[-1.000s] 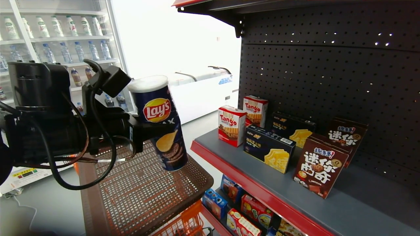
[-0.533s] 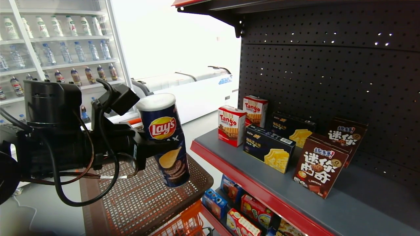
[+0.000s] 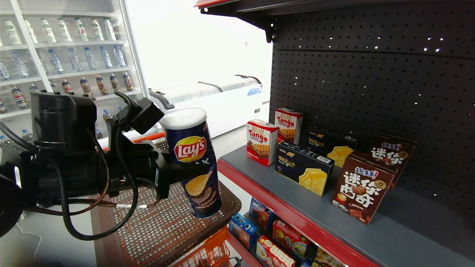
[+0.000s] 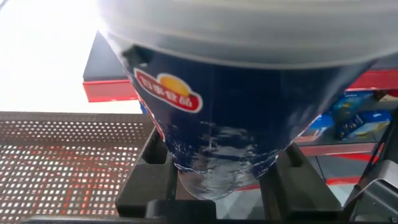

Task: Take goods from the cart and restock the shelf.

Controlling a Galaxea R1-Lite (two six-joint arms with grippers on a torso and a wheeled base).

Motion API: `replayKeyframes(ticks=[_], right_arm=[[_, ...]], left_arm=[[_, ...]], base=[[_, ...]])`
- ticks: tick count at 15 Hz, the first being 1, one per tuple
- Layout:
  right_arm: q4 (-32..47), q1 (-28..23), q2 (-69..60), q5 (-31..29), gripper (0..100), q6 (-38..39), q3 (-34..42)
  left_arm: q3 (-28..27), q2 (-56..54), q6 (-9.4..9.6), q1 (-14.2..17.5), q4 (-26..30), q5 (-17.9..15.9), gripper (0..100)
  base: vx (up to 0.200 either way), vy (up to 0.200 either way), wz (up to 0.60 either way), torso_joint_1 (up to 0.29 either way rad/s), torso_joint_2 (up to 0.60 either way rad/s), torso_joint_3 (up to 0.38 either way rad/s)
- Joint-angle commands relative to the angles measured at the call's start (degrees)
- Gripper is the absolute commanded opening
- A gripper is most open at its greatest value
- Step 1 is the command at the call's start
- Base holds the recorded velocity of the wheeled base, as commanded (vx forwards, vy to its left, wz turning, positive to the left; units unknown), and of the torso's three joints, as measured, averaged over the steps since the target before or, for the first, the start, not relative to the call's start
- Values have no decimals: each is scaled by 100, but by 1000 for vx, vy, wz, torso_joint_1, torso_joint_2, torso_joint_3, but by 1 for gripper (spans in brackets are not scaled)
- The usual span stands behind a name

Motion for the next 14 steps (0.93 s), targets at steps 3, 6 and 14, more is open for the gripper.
replayKeyframes(ticks=[3, 6, 14], right_arm=[[-2, 4, 8, 2, 100, -1, 0], [-2, 4, 8, 2, 100, -1, 0], [-2, 4, 8, 2, 100, -1, 0]], left_arm=[[-7, -167, -1, -223, 234, -184, 0], [-7, -167, -1, -205, 243, -175, 0], [2, -194, -1, -240, 243, -201, 0]], base=[[0, 0, 0, 0, 0, 0], [0, 0, 0, 0, 0, 0], [0, 0, -450, 1, 1, 4]])
